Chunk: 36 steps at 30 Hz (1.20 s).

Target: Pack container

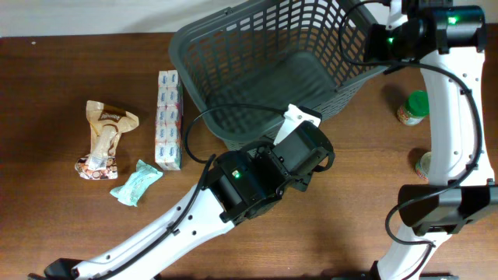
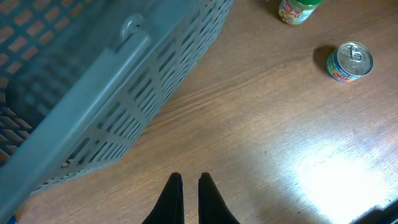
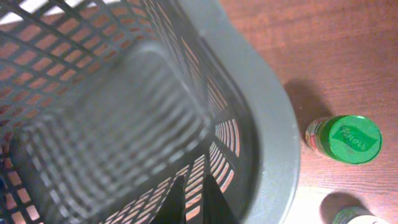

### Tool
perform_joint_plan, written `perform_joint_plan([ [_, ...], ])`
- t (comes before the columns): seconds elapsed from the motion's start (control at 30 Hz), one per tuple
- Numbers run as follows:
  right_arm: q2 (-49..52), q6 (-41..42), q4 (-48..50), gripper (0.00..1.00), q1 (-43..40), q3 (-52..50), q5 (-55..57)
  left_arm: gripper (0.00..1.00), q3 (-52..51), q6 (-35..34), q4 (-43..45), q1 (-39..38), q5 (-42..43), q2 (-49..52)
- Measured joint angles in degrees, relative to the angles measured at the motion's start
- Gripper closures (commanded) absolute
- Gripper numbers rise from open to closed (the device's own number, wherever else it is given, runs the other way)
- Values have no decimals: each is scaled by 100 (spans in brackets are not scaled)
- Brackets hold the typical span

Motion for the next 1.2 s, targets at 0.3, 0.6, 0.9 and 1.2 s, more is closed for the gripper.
perform_joint_plan([
  [0.3, 0, -2, -2, 96, 0, -52, 0, 98, 0, 0, 4, 20, -37, 50],
  [0.6, 0, -24, -4, 96, 0, -52, 0, 98, 0, -2, 4, 205, -28, 245],
  [0.9, 0, -26, -74, 96, 0, -52, 0, 99, 0, -2, 4, 431, -26, 247],
  [1.2, 2, -31, -157, 96, 0, -52, 0, 98, 0, -17, 4, 658, -28, 247],
])
